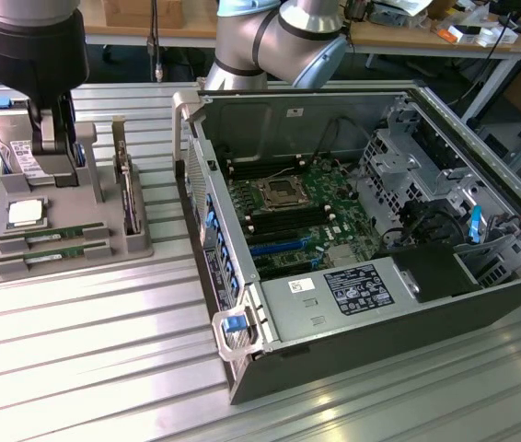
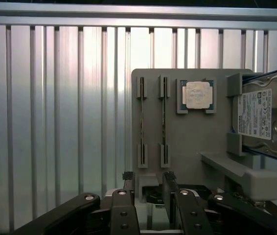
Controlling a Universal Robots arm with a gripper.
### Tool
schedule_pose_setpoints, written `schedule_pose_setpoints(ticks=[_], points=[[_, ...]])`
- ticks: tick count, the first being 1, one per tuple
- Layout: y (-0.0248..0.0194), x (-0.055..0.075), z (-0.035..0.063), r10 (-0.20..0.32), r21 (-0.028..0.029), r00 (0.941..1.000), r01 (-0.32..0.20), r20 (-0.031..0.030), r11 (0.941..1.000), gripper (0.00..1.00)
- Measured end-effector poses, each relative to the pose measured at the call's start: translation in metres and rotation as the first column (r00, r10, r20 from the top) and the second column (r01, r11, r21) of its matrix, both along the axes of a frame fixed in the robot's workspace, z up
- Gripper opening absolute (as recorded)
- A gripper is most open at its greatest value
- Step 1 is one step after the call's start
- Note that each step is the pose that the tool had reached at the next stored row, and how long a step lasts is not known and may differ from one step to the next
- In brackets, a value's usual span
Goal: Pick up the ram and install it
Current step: 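Pick up the ram and move it above insertion slot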
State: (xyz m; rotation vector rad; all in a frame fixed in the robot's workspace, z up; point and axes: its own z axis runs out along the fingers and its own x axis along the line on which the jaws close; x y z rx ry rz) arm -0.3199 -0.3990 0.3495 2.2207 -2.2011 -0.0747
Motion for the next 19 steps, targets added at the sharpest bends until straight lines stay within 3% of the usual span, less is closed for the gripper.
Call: schedule_pose_setpoints(ticks=[19], points=[[0.0000, 0.000, -0.0107, 0.000, 0.0000, 1.0000, 0.000, -0.0001, 1.0000, 0.36]])
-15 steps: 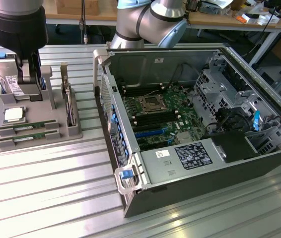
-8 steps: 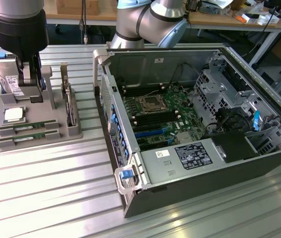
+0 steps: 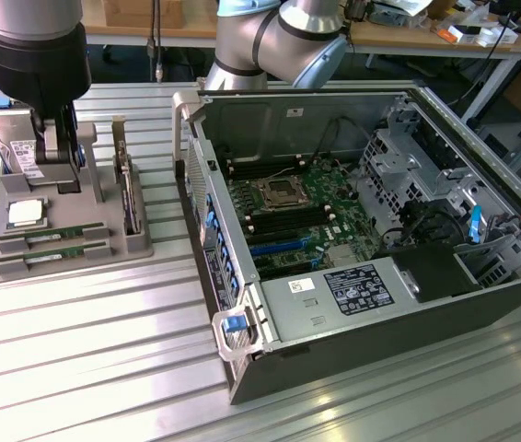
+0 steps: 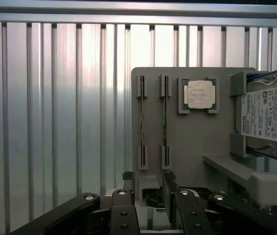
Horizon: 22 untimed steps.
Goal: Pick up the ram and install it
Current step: 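Pick up the ram and move it above insertion slot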
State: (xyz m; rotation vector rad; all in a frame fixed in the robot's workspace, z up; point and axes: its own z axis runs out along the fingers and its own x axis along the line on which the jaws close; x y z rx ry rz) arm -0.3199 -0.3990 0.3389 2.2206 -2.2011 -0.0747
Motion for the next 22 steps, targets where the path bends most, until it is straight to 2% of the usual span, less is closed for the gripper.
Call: schedule_pose_setpoints(ticks=[22], points=[[0.0000, 0.000, -0.0121, 0.000, -0.0001, 1.0000, 0.000, 0.0000, 1.0000, 0.36]])
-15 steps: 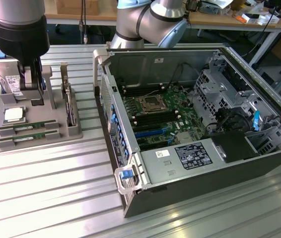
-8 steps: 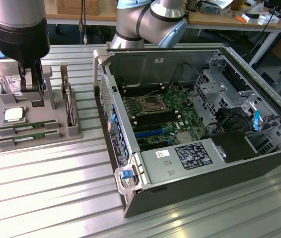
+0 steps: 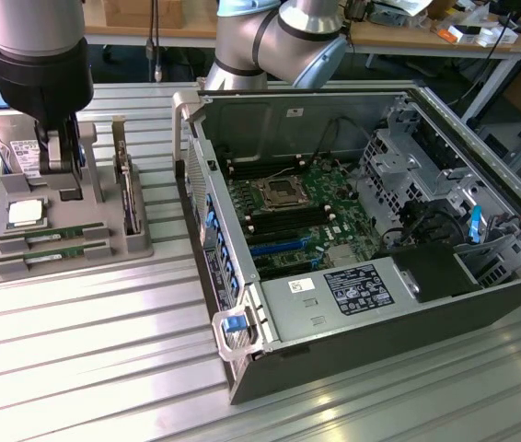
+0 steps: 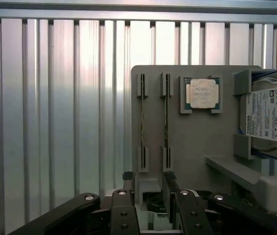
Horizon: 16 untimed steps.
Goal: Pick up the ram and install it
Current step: 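Pick up the ram and move it above insertion slot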
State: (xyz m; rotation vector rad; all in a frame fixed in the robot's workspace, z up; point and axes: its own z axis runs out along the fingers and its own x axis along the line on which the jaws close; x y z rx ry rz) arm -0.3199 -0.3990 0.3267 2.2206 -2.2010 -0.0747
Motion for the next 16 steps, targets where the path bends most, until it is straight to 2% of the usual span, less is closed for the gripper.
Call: schedule_pose_setpoints(ticks=[16], points=[[0.0000, 0.000, -0.0132, 0.000, 0.0001, 1.0000, 0.000, 0.0001, 1.0000, 0.36]])
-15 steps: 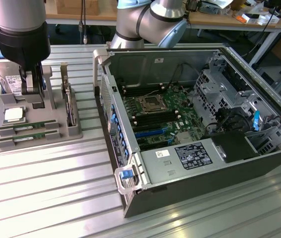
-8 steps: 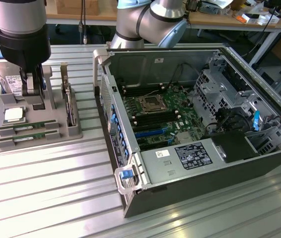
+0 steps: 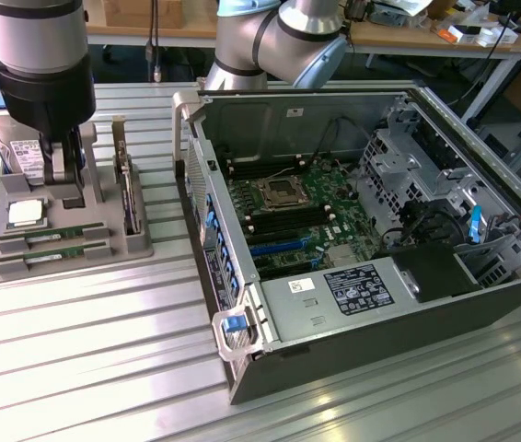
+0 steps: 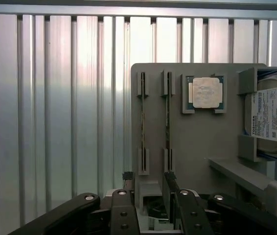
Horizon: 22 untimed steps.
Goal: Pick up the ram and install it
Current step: 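Pick up the ram and move it above insertion slot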
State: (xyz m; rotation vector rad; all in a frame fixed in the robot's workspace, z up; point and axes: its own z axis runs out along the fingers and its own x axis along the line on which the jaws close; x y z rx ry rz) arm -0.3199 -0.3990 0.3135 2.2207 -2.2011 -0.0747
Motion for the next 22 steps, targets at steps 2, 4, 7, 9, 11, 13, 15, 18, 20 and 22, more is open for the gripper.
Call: schedule_pose_setpoints(ticks=[2, 4, 7, 9, 11, 13, 15, 18, 20, 22], points=[[0.0000, 0.000, -0.0014, 0.000, 0.0000, 1.0000, 0.000, 0.0000, 1.0000, 0.36], [0.0000, 0.000, -0.0026, 0.000, -0.0001, 1.0000, 0.000, -0.0001, 1.0000, 0.36], [0.0000, 0.000, -0.0040, 0.000, -0.0001, 1.0000, 0.000, -0.0001, 1.0000, 0.36], [0.0000, 0.000, -0.0059, 0.000, 0.0000, 1.0000, 0.000, 0.0000, 1.0000, 0.36], [0.0000, 0.000, -0.0071, 0.000, 0.0000, 1.0000, 0.000, 0.0000, 1.0000, 0.36], [0.0000, 0.000, -0.0089, 0.000, 0.0000, 1.0000, 0.000, 0.0000, 1.0000, 0.36], [0.0000, 0.000, -0.0101, 0.000, -0.0001, 1.0000, 0.000, -0.0001, 1.0000, 0.36], [0.0000, 0.000, -0.0118, 0.000, 0.0000, 1.0000, 0.000, 0.0000, 1.0000, 0.36], [0.0000, 0.000, -0.0128, 0.000, 0.0000, 1.0000, 0.000, 0.0000, 1.0000, 0.36], [0.0000, 0.000, -0.0148, 0.000, 0.0000, 1.0000, 0.000, -0.0001, 1.0000, 0.36]])
